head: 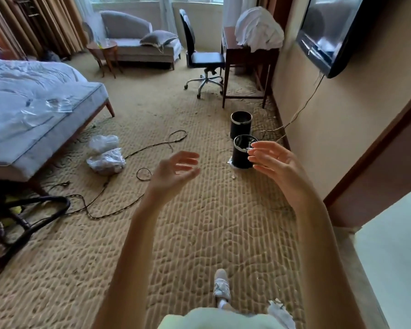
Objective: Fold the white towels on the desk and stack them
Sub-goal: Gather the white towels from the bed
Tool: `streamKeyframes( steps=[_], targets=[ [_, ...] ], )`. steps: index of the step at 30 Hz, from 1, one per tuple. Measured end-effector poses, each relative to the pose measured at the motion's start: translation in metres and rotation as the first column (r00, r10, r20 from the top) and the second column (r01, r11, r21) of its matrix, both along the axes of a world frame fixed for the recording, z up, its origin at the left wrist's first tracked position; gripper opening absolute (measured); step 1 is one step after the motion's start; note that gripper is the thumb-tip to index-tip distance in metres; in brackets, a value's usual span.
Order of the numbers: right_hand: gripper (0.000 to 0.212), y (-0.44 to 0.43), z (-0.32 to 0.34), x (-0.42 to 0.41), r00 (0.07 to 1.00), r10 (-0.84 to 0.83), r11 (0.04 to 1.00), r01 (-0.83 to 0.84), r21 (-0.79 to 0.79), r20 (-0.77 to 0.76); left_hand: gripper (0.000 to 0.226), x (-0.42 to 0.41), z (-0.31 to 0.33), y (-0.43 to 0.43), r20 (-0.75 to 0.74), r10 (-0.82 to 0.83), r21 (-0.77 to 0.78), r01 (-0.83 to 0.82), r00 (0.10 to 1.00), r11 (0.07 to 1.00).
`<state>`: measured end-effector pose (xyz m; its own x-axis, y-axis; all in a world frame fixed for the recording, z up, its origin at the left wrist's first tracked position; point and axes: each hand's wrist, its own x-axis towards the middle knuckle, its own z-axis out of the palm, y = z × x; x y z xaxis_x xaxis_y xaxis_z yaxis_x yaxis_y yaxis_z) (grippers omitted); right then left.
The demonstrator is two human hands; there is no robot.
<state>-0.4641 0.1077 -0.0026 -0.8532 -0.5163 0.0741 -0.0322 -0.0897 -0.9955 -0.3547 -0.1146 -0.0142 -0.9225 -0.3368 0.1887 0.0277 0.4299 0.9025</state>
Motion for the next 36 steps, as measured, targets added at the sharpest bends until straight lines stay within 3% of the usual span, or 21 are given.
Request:
streamKeyframes(
  steps=[7, 11, 15, 21, 25, 29, 36],
  targets=[
    [0.032, -0.058, 0.036, -0.178, 0.997, -0.025, 0.998, 0.021, -0.052, -0.071, 0.025, -0.187, 0.034, -0.052, -0.118, -0.012, -0.006, 0.012, 0.993, 1.0],
    [0.017, -0.09, 0.021, -0.252, 1.0, 0.001, 1.0, -0.001, -0.009, -0.018, 0.024, -0.25, 0.019, -0.079, -0.07, 0.001, 0.032, 0.002, 0.998, 0.999],
    [0.019, -0.123, 0.002, -0.323, 1.0, 0.018, 1.0, -0.019, 0.012, 0.016, 0.021, -0.322, 0.0, -0.12, -0.026, 0.08, 0.09, -0.078, 0.996, 0.993],
    [0.019, -0.191, -0.018, -0.469, 1.0, -0.002, 1.0, 0.002, 0.013, 0.008, 0.021, -0.477, -0.02, -0.188, -0.048, 0.057, 0.117, -0.051, 0.997, 0.992],
    [0.013, -0.254, 0.0, -0.588, 0.999, 0.0, 1.0, 0.0, 0.012, -0.036, 0.023, -0.598, -0.011, -0.246, -0.077, 0.051, 0.127, -0.041, 0.996, 0.991],
    [0.024, -0.308, 0.028, -0.696, 0.996, -0.017, 1.0, 0.015, -0.025, -0.092, 0.027, -0.706, 0.012, -0.304, -0.117, 0.006, 0.083, 0.004, 0.993, 0.997],
    [0.019, -0.377, 0.019, -0.834, 0.998, -0.057, 0.998, 0.056, -0.029, -0.018, 0.021, -0.847, 0.006, -0.368, -0.048, -0.052, 0.117, 0.057, 0.997, 0.991]
  ],
)
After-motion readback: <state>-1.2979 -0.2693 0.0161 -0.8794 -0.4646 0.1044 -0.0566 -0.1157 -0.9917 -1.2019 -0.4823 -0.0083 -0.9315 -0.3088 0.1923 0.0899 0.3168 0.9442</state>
